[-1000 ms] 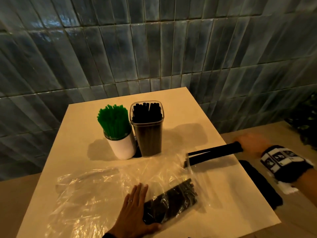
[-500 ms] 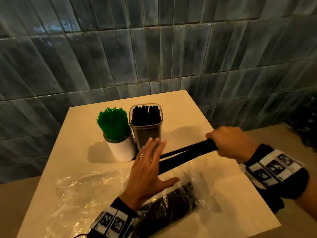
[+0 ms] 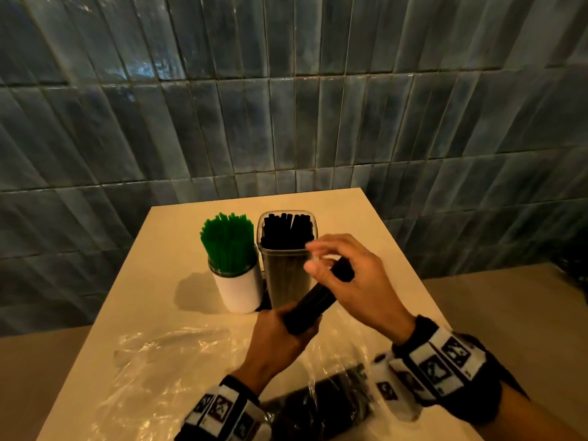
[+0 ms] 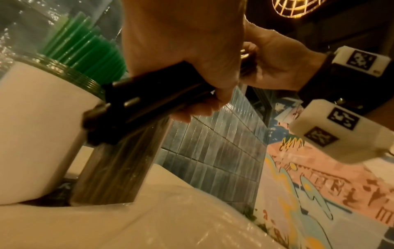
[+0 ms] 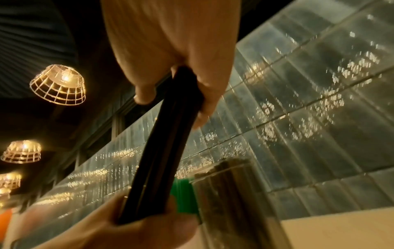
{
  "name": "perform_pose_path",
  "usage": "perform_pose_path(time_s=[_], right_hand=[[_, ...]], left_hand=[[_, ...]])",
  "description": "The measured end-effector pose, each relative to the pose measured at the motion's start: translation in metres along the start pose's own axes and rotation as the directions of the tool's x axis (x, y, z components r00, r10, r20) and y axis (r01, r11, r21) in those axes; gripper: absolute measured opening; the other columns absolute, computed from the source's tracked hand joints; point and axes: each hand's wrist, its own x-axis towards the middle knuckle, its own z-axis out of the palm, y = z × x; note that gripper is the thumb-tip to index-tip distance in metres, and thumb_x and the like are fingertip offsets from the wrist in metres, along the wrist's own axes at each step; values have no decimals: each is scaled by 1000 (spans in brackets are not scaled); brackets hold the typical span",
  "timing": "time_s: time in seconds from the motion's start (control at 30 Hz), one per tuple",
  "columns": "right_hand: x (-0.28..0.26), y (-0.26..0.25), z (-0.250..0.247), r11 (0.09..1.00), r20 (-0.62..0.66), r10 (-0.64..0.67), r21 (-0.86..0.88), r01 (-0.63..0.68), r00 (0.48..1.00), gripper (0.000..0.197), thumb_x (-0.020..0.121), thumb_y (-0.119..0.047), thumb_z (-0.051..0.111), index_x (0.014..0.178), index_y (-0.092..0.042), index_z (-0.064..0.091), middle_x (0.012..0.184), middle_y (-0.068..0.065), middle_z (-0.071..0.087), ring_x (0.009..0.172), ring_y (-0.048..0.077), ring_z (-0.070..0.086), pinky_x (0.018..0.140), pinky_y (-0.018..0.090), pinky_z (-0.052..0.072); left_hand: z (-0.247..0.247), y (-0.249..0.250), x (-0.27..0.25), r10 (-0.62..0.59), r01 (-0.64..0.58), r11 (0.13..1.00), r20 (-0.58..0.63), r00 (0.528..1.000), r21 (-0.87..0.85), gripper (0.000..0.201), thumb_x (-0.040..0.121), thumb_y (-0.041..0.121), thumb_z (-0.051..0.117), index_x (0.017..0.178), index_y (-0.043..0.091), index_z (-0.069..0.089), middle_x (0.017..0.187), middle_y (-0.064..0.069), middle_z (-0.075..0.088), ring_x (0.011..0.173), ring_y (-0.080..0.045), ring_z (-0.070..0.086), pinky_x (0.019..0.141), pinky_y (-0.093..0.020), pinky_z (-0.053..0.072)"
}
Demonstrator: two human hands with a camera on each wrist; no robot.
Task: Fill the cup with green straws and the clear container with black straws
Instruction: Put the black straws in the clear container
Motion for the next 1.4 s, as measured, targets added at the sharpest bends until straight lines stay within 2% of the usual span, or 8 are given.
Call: perform_pose_path(time_s=[0.17,0.27,0.37,0.47,0.63,0.9,1.17,1.4], right_hand=[[15,-4,14,813,7,295,524,-255,955,71,59,-35,73,125,-30,46,120,-6,61,107,11,62,90,22,51],[19,-10,34,811,173,287,479,-335,942,16,64,-38,70,75,-26,69,79,0,72,81,19,68,89,35,51],[37,-16,34,887,59,232,396,-236,971,31,72,-44,62,53,-21,61,54,-3,60,61,18,58,84,42,48],[76,-24,16,876,-92,228,454,-163,969,36,71,-50,62,53,-19,60,53,-2,56,60,17,54,81,42,47],[130,-29,3,744,-140,277,657,-120,951,27,87,-36,60,70,-16,51,53,-4,50,55,13,51,67,30,50],[148,8,28,597,-176,565,761,-253,806,25,85,-33,66,77,-13,54,58,0,51,53,12,53,69,33,52],[151,24,27,706,-218,516,657,-266,829,19,83,-29,70,81,-14,58,60,0,60,62,16,60,84,41,55],[110,29,58,965,116,261,2,-263,958,20,78,-33,73,89,-17,67,92,-2,70,88,6,65,85,25,52]], left_hand=[[-1,22,11,-80,69,967,-35,996,-247,27,72,35,76,65,12,62,49,-1,57,43,-15,50,46,-35,43],[-5,36,21,-23,19,960,-12,1000,-279,16,74,19,74,69,20,59,48,6,58,42,-9,52,46,-27,44],[-11,38,29,84,-103,978,-110,990,-183,35,72,22,79,95,33,55,82,10,65,68,0,61,65,-20,52],[-17,25,35,139,-141,990,-269,953,13,69,68,29,81,124,26,41,122,7,40,106,5,43,93,-2,32],[-21,4,40,77,-58,995,-237,969,86,90,77,24,74,144,18,15,148,-1,24,133,-10,25,109,-20,21],[-17,-10,42,179,-157,981,-225,958,111,77,84,16,64,145,16,16,141,27,1,120,33,2,98,7,7],[-15,-25,46,215,-164,944,-158,964,286,83,84,16,65,145,31,11,155,17,-3,139,1,6,102,1,8],[-14,-24,45,231,-176,937,-158,960,301,88,84,11,63,143,33,2,154,13,-2,138,-4,9,108,-21,15]])
